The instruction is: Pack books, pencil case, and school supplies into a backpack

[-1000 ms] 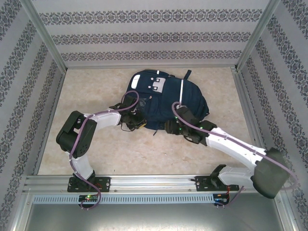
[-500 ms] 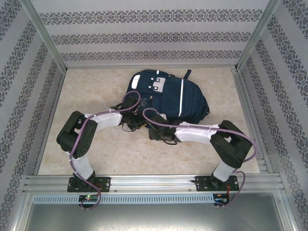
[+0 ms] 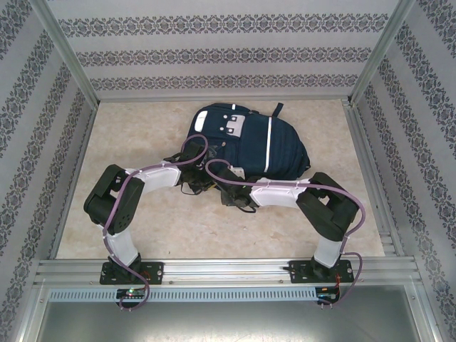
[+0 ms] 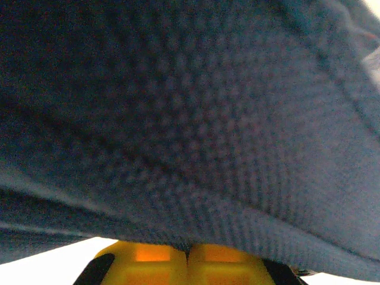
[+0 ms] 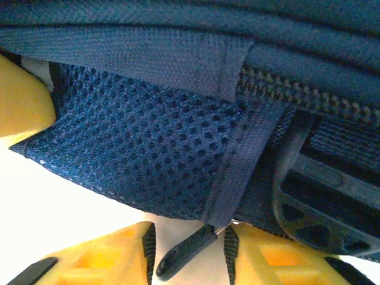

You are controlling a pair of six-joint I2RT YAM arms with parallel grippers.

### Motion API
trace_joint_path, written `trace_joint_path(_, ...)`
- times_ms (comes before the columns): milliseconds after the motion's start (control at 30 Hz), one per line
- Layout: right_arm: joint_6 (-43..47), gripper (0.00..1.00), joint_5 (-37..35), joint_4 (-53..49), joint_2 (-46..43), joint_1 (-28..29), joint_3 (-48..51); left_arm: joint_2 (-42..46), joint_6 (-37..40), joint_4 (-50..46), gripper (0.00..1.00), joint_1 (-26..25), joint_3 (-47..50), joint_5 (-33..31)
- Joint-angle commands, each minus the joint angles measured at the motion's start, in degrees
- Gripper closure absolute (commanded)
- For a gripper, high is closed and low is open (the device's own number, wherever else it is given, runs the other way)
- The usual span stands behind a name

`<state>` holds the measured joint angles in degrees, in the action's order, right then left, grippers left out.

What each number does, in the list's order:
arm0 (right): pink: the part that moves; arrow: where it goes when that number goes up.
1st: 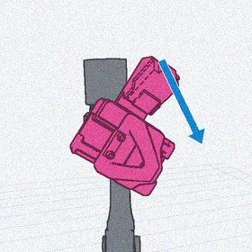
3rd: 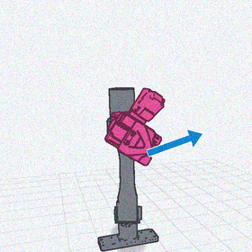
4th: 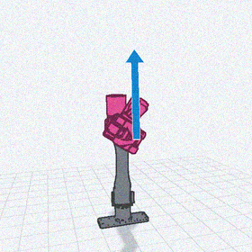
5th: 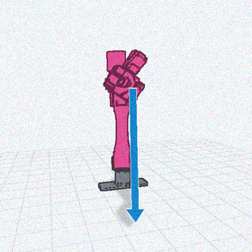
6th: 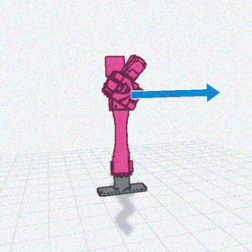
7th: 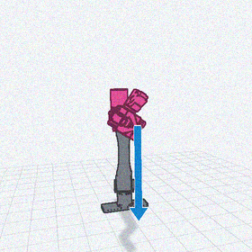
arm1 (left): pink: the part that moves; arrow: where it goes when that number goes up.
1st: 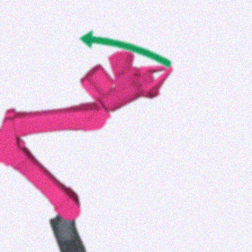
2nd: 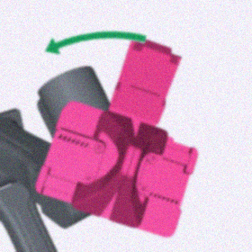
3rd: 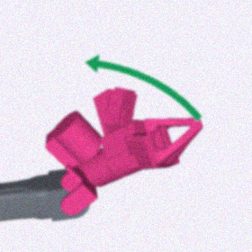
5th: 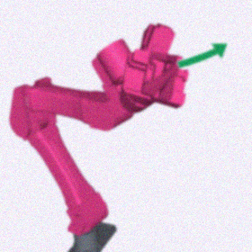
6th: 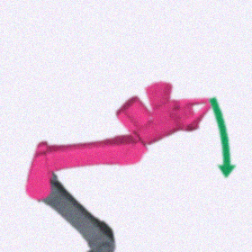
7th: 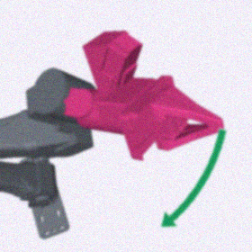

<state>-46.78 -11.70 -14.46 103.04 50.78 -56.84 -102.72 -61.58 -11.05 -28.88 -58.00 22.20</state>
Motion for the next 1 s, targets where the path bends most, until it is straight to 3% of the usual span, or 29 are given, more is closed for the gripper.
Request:
trace_joint_path(0,-0.68,0.73,-2.26,0.82,2.33,-0.51,-0.02,-0.7,-0.29,-0.58,0.96,-1.53,-0.45,-0.27)
trace_joint_path(167,-0.15,1.0,-3.0,-0.14,0.95,-0.69,0.81,-0.41,0.49,-2.95,1.0,-1.36,-1.33,-1.8)
trace_joint_path(567,3.25,1.0,-7.89,-4.84,-12.08,-1.45,8.74,4.92,3.76,-9.99,1.0,7.81,2.59,-6.38)
trace_joint_path(967,7.4,1.0,-11.78,-9.58,-24.38,-5.7,14.42,5.85,13.95,-16.1,1.0,25.97,-0.12,-8.01)
